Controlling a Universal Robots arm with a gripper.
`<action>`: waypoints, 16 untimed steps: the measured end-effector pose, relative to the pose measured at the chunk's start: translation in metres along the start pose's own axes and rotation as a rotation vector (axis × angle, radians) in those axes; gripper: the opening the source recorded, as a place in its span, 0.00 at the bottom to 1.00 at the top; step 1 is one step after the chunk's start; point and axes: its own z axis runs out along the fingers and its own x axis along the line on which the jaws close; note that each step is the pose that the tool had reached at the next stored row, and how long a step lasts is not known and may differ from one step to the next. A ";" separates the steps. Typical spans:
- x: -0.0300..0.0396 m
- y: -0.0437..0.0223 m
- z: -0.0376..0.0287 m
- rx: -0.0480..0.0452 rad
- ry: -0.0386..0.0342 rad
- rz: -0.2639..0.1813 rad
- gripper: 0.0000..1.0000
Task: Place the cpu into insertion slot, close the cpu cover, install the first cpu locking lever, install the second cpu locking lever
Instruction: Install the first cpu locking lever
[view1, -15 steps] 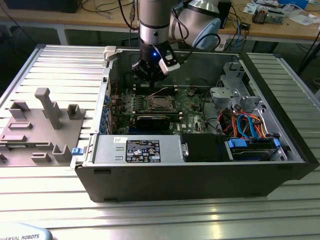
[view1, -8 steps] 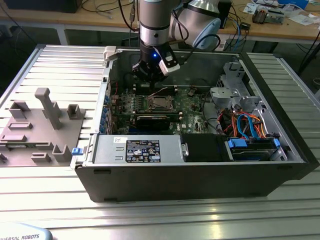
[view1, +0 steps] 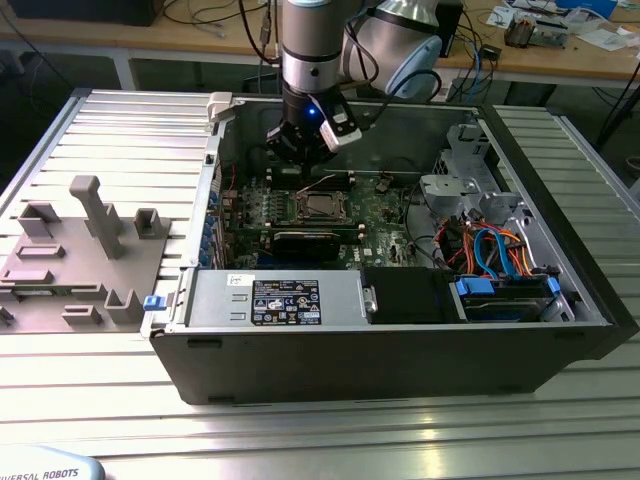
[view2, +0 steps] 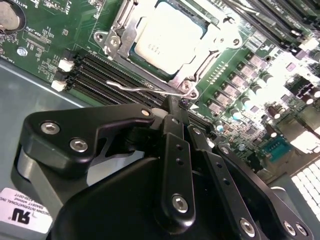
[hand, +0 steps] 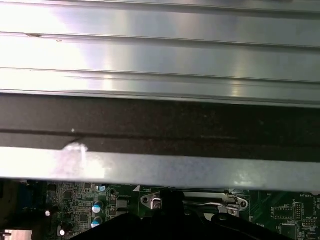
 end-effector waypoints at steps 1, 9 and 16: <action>-0.0005 0.0002 0.0008 0.0003 0.0002 -0.005 0.11; -0.0072 0.0016 0.0055 0.0021 0.0011 -0.021 0.11; -0.0146 0.0015 0.0097 0.0024 0.0011 -0.023 0.11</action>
